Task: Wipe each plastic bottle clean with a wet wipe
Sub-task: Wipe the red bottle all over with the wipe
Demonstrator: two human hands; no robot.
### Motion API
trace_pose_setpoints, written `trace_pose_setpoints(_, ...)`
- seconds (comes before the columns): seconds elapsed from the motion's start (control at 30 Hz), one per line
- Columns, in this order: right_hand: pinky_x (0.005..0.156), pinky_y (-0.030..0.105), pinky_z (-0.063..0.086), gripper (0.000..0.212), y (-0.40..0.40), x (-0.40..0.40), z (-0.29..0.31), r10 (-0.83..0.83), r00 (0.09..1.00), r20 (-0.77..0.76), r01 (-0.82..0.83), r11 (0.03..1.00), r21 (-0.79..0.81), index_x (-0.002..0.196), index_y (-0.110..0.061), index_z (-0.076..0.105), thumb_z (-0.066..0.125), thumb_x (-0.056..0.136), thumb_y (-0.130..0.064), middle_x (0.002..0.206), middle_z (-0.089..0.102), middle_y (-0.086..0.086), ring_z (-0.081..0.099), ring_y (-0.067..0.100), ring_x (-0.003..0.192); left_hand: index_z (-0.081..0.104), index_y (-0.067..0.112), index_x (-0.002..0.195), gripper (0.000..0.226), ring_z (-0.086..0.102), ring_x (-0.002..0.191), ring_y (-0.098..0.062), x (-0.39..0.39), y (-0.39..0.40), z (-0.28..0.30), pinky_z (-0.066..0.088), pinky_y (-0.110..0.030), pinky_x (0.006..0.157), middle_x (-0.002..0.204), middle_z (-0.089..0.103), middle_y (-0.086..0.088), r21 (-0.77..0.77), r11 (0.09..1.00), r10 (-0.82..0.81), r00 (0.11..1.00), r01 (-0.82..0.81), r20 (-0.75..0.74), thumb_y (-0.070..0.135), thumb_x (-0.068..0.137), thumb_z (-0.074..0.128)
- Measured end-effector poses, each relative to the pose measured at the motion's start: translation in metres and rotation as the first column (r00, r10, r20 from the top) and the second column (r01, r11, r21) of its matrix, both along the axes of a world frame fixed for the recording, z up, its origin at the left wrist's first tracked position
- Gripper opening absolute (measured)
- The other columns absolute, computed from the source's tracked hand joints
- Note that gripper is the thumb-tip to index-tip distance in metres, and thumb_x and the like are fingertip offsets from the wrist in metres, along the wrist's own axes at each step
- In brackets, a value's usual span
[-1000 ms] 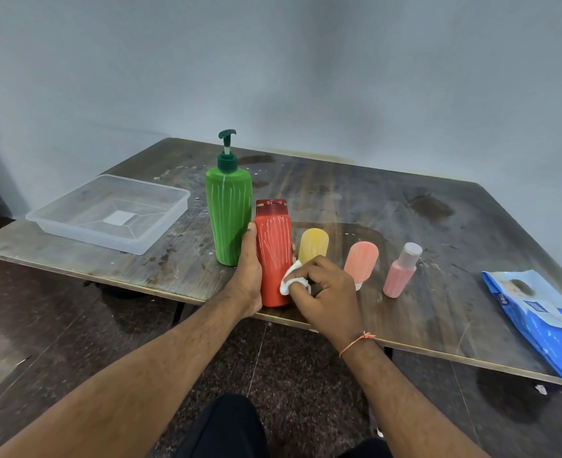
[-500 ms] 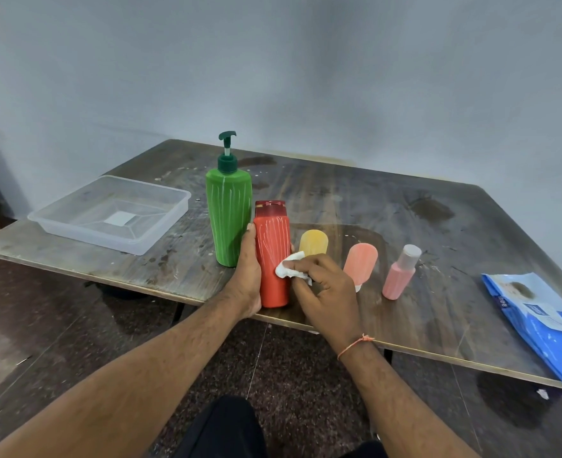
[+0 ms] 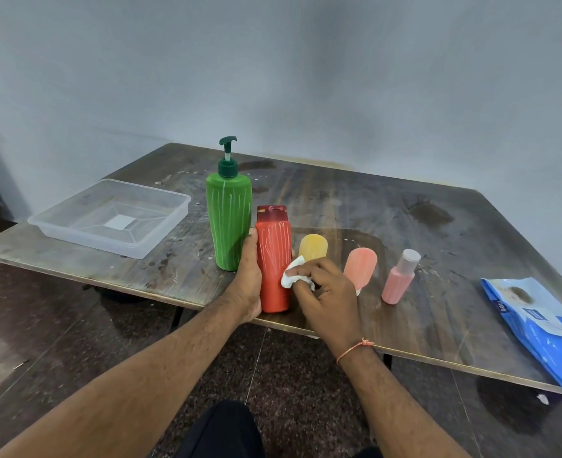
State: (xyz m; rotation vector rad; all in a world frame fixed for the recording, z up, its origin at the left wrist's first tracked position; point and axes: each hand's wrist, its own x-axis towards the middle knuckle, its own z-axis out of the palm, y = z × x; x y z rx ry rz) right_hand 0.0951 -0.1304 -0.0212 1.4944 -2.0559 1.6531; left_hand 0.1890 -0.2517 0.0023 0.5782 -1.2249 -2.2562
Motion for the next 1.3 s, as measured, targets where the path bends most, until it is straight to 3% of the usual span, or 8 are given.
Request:
trace_pose_setpoints(0.1,0.082,0.034,0.058,0.029,0.0011,0.0009,-0.0007,0.051,0.998,-0.037,-0.051,0.999,-0.002,0.111,-0.025,0.084,0.07,0.095,-0.006,0.108,0.072,-0.013,0.07,0.012,0.101,0.072,0.009,0.105,0.083,0.072,0.08,-0.021,-0.0002,0.0,-0.0003,0.058,-0.037,0.08,0.09,0.074,-0.01,0.009,1.0,-0.001,1.0,0.001,0.002,0.077,0.099,0.024)
trace_pose_setpoints(0.23,0.077,0.026,0.054,0.028,0.0017,0.0024,0.0008,0.024,1.0,-0.018,-0.024,0.999,0.022,0.091,-0.026,0.085,0.072,0.09,-0.001,0.099,0.07,-0.016,0.07,0.011,0.093,0.072,0.009,0.103,0.084,0.071,0.08,-0.022,0.0009,0.0003,-0.0008,0.058,-0.039,0.079,0.09,0.073,-0.011,-0.022,0.999,-0.025,1.0,0.025,-0.016,0.077,0.1,0.023)
trace_pose_setpoints(0.37,0.079,0.029,0.056,0.026,0.0003,0.0019,0.0,0.017,0.998,-0.064,-0.016,1.0,0.005,0.109,-0.026,0.084,0.067,0.096,-0.011,0.106,0.069,-0.015,0.069,0.012,0.098,0.072,0.009,0.106,0.083,0.071,0.081,-0.021,-0.0001,0.0003,-0.0012,0.058,-0.038,0.081,0.092,0.074,-0.011,0.005,1.0,-0.011,1.0,0.011,-0.007,0.077,0.099,0.024)
trace_pose_setpoints(0.53,0.073,0.032,0.055,0.027,0.0004,0.0034,-0.0022,0.017,0.996,-0.086,-0.015,1.0,0.023,0.097,-0.026,0.085,0.07,0.093,-0.004,0.1,0.067,-0.016,0.068,0.011,0.091,0.071,0.008,0.107,0.084,0.071,0.082,-0.023,0.0002,-0.0001,-0.0018,0.059,-0.039,0.08,0.092,0.073,-0.012,-0.02,1.0,-0.023,1.0,0.023,-0.016,0.078,0.099,0.024)
trace_pose_setpoints(0.7,0.076,0.03,0.056,0.028,0.002,0.0056,-0.0014,0.061,0.984,-0.167,-0.056,0.998,0.032,0.115,-0.028,0.083,0.061,0.099,-0.02,0.107,0.064,-0.015,0.066,0.007,0.096,0.07,0.008,0.108,0.083,0.07,0.082,-0.024,0.0003,-0.0005,-0.0023,0.058,-0.039,0.082,0.093,0.072,-0.013,0.007,1.0,-0.007,1.0,0.007,-0.01,0.078,0.097,0.026)
trace_pose_setpoints(0.97,0.078,0.032,0.057,0.032,0.0003,0.0028,-0.0009,0.059,0.985,-0.159,-0.055,0.998,0.028,0.119,-0.029,0.082,0.063,0.098,-0.013,0.112,0.062,-0.015,0.065,0.006,0.098,0.071,0.009,0.108,0.078,0.071,0.081,-0.023,-0.0009,-0.0007,-0.0022,0.058,-0.038,0.079,0.092,0.074,-0.012,0.005,1.0,0.004,1.0,-0.004,-0.018,0.072,0.101,0.025)
trace_pose_setpoints(1.13,0.075,0.035,0.057,0.028,0.0003,0.0035,-0.0034,0.052,0.989,-0.139,-0.049,0.998,0.028,0.106,-0.028,0.083,0.063,0.096,-0.011,0.11,0.062,-0.017,0.065,0.007,0.096,0.071,0.008,0.104,0.076,0.069,0.08,-0.023,-0.0017,-0.0024,-0.0048,0.058,-0.038,0.078,0.09,0.071,-0.013,-0.02,1.0,0.008,1.0,-0.008,-0.028,0.068,0.103,0.025)
trace_pose_setpoints(1.3,0.081,0.016,0.051,0.032,0.003,0.0049,-0.0004,0.09,0.977,-0.192,-0.084,0.996,0.039,0.112,-0.028,0.083,0.064,0.095,-0.009,0.114,0.063,-0.015,0.064,0.001,0.102,0.07,0.006,0.105,0.074,0.068,0.078,-0.023,-0.0023,-0.0026,-0.005,0.057,-0.036,0.075,0.088,0.07,-0.013,-0.023,0.999,0.021,0.999,-0.022,-0.028,0.066,0.104,0.025)
